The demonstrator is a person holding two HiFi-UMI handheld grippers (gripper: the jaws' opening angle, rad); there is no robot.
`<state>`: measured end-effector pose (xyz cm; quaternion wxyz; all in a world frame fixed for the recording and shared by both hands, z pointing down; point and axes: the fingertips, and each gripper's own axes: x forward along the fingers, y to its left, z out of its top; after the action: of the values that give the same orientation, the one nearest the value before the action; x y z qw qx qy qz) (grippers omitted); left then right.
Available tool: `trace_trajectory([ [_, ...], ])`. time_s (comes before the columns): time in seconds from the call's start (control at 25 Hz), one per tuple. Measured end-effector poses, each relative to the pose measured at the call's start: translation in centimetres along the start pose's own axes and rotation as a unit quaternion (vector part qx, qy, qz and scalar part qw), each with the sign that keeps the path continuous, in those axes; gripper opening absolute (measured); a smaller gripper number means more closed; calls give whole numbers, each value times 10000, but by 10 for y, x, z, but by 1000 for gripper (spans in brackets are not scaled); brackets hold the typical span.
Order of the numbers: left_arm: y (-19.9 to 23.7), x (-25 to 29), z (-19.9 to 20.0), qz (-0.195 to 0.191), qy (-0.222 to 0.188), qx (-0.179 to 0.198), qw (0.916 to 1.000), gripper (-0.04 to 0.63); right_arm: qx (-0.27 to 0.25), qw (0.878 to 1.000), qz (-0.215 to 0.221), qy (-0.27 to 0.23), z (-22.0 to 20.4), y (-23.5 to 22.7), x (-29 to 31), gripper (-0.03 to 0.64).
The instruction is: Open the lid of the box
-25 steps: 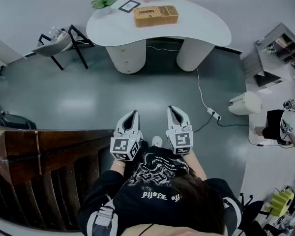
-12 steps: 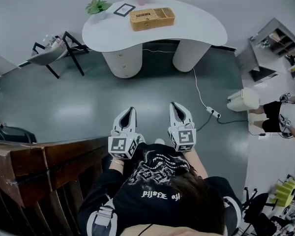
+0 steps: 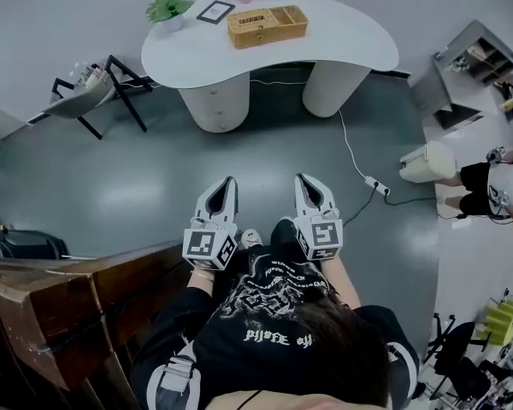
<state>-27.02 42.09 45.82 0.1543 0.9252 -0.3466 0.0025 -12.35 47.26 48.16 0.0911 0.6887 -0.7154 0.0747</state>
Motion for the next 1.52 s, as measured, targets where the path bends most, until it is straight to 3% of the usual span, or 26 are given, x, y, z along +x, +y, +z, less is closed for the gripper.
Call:
trace_trajectory([
  [0.4,22,12,-3,236,61,143,9996,25,-199,9997,147,10,3,-4,35,26],
  [0.68,33,39,-2,412,53,19,9991,23,-208,9987,434,-134,14,-25,82,26],
  [0.88,46,75,5,734,19,148,9972,23,-422,9964,678,-270,32,-42,122,26],
  [1.16,51,138,19,835,110,361,9958,23,-386,9958,804,-218,41,-81,169,26],
  [1.52,49,225,27,1007,47,175,9947,24,-589,9936,938,-200,50,-153,221,26],
])
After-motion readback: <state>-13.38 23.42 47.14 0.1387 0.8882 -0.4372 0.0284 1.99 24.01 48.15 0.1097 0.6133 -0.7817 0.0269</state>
